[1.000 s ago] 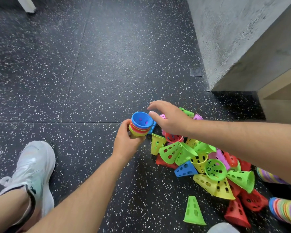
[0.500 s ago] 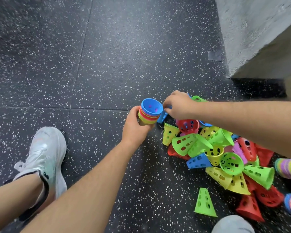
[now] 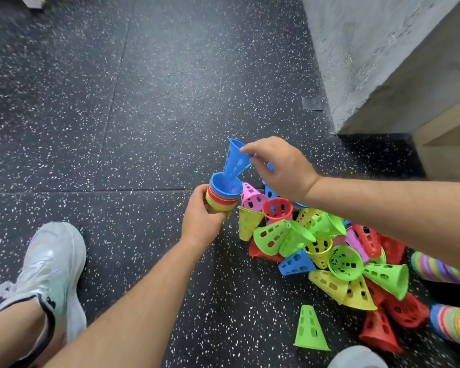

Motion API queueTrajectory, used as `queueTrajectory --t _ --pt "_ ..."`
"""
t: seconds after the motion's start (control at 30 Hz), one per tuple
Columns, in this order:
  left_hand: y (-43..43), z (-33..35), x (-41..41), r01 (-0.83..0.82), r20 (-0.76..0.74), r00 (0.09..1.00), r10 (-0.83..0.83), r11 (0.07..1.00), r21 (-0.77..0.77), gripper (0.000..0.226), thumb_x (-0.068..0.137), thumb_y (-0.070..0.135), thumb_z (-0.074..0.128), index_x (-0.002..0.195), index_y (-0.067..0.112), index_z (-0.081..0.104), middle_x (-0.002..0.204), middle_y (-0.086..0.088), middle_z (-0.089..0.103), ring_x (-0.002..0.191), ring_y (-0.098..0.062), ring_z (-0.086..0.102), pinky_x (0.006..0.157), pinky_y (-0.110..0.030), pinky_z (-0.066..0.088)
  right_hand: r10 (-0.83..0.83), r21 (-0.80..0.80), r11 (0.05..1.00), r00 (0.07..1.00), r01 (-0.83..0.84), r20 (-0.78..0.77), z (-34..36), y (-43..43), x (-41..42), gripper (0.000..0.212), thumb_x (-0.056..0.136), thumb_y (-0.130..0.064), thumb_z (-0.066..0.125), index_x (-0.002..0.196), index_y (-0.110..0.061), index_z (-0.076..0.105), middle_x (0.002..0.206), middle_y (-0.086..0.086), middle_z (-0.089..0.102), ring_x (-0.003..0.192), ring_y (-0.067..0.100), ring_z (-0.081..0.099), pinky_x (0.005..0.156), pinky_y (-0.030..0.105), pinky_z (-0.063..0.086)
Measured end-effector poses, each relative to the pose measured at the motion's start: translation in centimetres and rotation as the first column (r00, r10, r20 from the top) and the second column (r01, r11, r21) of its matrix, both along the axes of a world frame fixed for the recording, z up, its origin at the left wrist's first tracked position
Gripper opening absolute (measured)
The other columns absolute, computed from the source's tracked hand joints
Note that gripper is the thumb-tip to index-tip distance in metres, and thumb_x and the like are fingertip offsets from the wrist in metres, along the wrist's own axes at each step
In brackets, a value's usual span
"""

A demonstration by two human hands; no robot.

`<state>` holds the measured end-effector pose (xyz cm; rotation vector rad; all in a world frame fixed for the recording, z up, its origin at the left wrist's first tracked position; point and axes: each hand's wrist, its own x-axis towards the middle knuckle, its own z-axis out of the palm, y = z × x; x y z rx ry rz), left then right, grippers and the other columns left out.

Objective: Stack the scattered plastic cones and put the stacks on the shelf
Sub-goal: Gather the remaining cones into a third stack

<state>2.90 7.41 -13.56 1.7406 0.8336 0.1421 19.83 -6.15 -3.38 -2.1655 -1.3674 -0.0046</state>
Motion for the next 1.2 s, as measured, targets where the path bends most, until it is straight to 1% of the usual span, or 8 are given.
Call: queueTrajectory --t 0.1,0.23,0.4,0.63,0.83,0.93,1.07,1.2 --pt "-0.3 0.1 0.2 0.002 0.005 1.0 -0.002 1.0 0.024 0.057 0.071 0.023 0.087 0.114 0.043 0.054 0.113 0.018 0.065 0.097 0.011 0.061 0.084 -0.025 0.05 0.075 -0.033 0.997 0.997 -0.074 0.012 -0.3 -1.0 -0.5 0.025 0.091 -0.001 0.064 0.115 -0.005 0.07 0.109 0.007 0.071 0.099 0.031 0.065 0.089 0.041 0.052" --pt "-0.5 0.0 0.6 0.008 0.006 1.0 -0.009 0.999 0.038 0.06 0.072 0.024 0.088 0.12 0.039 0.055 0.116 0.016 0.066 0.104 0.003 0.063 0.093 -0.034 0.055 0.133 -0.129 0.982 0.99 -0.138 -0.046 -0.9 -2.3 -0.4 0.025 0.093 -0.012 0.064 0.117 -0.011 0.068 0.11 0.001 0.069 0.103 0.021 0.061 0.093 0.031 0.048" --pt "-0.9 0.5 1.4 0.033 -0.001 0.999 -0.033 0.999 0.042 0.061 0.073 0.025 0.089 0.119 0.043 0.054 0.115 0.021 0.065 0.097 0.016 0.059 0.084 -0.024 0.051 -0.079 -0.363 0.93 0.996 0.057 -0.046 -2.3 -3.3 1.7 0.027 0.095 -0.018 0.054 0.12 -0.019 0.065 0.125 -0.003 0.061 0.115 0.023 0.052 0.097 0.037 0.044" --pt "-1.4 1.1 2.9 0.069 0.012 0.998 -0.069 0.997 0.039 0.062 0.074 0.033 0.092 0.118 0.05 0.052 0.117 0.026 0.064 0.101 0.018 0.057 0.078 -0.014 0.044 -0.266 -0.686 0.694 0.963 0.22 0.039 -4.6 -3.6 4.7 0.052 0.094 -0.036 0.054 0.143 -0.021 0.045 0.14 0.003 0.052 0.128 0.029 0.043 0.105 0.044 0.04" --pt "-1.2 0.8 3.8 0.084 0.0 0.996 -0.084 0.996 0.035 0.062 0.074 0.028 0.09 0.107 0.06 0.049 0.112 0.036 0.063 0.103 0.019 0.056 0.08 -0.016 0.043 -0.157 -0.743 0.662 0.988 0.097 -0.01 -5.6 -3.2 6.2 0.057 0.095 -0.029 0.05 0.15 -0.035 0.037 0.147 0.006 0.042 0.132 0.031 0.041 0.108 0.043 0.038" --pt "-1.0 0.7 4.0 0.094 -0.003 0.996 -0.094 0.995 0.019 0.063 0.074 0.027 0.09 0.108 0.061 0.05 0.111 0.04 0.061 0.101 0.019 0.057 0.079 -0.016 0.044 -0.041 -0.791 0.61 0.998 0.055 0.038 -6.1 -2.7 6.6 0.043 0.099 -0.026 0.05 0.141 -0.026 0.049 0.138 0.009 0.045 0.125 0.033 0.047 0.1 0.043 0.043" --pt "-0.9 0.5 4.2 0.083 -0.001 0.997 -0.083 0.997 0.005 0.063 0.073 0.029 0.091 0.119 0.05 0.053 0.115 0.026 0.066 0.103 0.017 0.058 0.082 -0.017 0.045 -0.033 -0.766 0.638 0.997 0.08 0.077 -6.2 -2.4 6.7 0.025 0.101 -0.024 0.051 0.12 -0.01 0.059 0.121 0.012 0.05 0.109 0.036 0.054 0.089 0.046 0.048" --pt "-0.9 0.7 4.3 0.086 0.004 0.996 -0.086 0.996 0.01 0.063 0.074 0.029 0.09 0.121 0.046 0.053 0.117 0.024 0.066 0.104 0.017 0.057 0.083 -0.016 0.045 -0.154 -0.611 0.781 0.988 0.132 0.016 -5.0 -2.7 6.6 0.025 0.1 -0.029 0.055 0.114 -0.012 0.064 0.117 0.01 0.053 0.109 0.034 0.053 0.09 0.046 0.047"
